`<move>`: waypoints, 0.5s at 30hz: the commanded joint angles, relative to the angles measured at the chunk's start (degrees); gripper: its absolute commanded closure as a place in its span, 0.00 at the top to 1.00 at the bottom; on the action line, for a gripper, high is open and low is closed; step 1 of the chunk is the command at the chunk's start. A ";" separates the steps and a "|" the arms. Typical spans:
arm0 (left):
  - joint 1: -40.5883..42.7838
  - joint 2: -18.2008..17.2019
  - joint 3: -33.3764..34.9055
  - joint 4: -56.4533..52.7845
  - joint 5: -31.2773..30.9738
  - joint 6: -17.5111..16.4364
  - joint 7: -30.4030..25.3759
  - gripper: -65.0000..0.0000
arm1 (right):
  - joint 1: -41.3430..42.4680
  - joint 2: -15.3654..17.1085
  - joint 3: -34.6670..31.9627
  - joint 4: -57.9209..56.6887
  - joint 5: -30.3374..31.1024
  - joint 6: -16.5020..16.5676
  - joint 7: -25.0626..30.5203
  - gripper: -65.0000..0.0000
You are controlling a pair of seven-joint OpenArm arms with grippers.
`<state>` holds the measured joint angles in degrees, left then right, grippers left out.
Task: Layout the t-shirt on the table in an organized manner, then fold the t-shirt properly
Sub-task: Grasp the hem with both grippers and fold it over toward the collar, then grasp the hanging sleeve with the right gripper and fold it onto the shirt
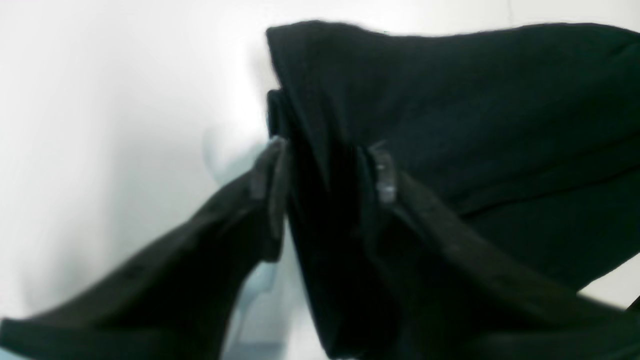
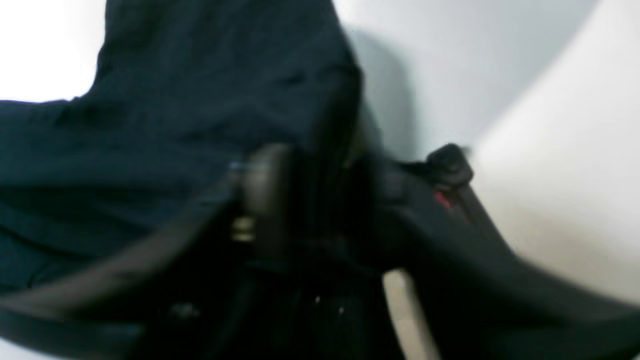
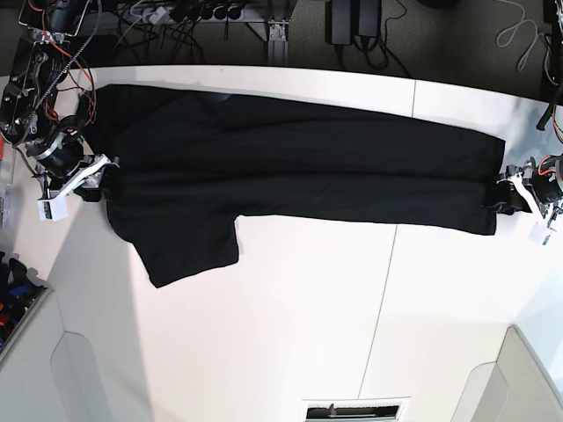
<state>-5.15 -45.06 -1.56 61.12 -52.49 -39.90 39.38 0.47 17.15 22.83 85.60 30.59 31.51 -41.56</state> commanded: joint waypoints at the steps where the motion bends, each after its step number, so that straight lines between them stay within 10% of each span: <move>1: -1.05 -1.62 -0.66 0.81 -0.85 -0.10 -0.96 0.44 | 0.83 0.96 0.46 1.03 0.96 -0.02 1.68 0.52; 15: -1.05 -1.60 -0.66 0.81 -0.92 -0.10 1.14 0.44 | 10.97 0.92 2.51 -3.54 -0.85 -0.24 7.17 0.55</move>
<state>-5.15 -45.08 -1.56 61.14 -52.53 -39.90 41.21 10.37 17.32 25.19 81.03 28.80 30.94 -35.66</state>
